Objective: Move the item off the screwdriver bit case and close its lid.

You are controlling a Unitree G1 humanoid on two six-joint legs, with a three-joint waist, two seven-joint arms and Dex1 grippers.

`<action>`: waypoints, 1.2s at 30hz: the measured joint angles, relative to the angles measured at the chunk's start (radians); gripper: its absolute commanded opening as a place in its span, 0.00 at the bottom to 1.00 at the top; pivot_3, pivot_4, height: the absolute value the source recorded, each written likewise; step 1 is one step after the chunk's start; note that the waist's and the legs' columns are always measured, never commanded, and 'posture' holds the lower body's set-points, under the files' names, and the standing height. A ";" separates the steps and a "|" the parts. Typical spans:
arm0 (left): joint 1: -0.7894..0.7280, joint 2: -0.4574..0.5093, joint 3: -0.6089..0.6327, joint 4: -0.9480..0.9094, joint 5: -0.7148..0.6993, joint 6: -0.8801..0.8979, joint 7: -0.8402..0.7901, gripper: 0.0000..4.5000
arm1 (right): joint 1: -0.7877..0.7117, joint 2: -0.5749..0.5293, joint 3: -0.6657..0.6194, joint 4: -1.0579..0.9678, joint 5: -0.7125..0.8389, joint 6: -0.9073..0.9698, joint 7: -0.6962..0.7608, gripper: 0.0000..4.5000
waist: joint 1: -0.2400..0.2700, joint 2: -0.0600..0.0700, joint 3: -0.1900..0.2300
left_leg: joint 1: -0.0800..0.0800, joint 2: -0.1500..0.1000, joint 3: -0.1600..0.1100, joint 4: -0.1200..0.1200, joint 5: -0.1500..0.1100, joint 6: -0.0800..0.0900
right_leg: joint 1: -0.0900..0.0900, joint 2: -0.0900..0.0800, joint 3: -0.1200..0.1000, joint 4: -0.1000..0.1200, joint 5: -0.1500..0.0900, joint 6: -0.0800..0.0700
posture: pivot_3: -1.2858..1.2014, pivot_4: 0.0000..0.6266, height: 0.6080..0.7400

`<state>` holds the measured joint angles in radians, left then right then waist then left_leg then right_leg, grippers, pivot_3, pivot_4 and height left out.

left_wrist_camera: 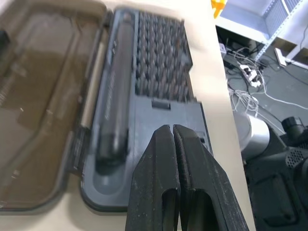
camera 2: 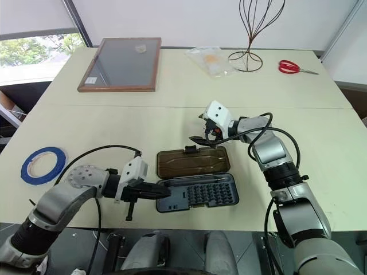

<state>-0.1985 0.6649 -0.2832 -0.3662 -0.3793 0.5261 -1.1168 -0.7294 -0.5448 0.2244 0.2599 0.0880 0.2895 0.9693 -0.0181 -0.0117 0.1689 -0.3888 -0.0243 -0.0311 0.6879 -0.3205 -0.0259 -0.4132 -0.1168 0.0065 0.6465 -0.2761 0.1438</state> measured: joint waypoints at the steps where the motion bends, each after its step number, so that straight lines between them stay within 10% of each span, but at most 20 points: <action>1: 0.001 -0.004 -0.010 0.011 0.005 -0.008 0.004 0.02 | -0.006 -0.007 0.000 0.005 -0.007 -0.007 0.003 1.00 | 0.000 0.000 0.000 | 0.000 0.000 0.000 0.000 0.000 0.000 | 0.000 0.000 0.000 0.000 0.000 0.000 | 0.52 0.24 1.00; 36: -0.015 -0.066 -0.057 0.088 0.058 -0.125 0.035 0.02 | -0.135 -0.051 0.082 0.342 -0.163 -0.285 0.281 1.00 | -0.001 0.001 0.000 | 0.003 0.000 0.001 0.000 0.000 0.000 | 0.002 0.000 0.000 0.000 0.000 0.000 | 0.52 0.24 1.00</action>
<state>-0.2135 0.5986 -0.3398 -0.2782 -0.3217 0.4011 -1.0814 -0.8640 -0.5960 0.3064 0.6016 -0.0748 0.0042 1.2502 -0.0194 -0.0112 0.1686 -0.3863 -0.0241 -0.0306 0.6878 -0.3203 -0.0263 -0.4111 -0.1168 0.0066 0.6462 -0.2761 0.1438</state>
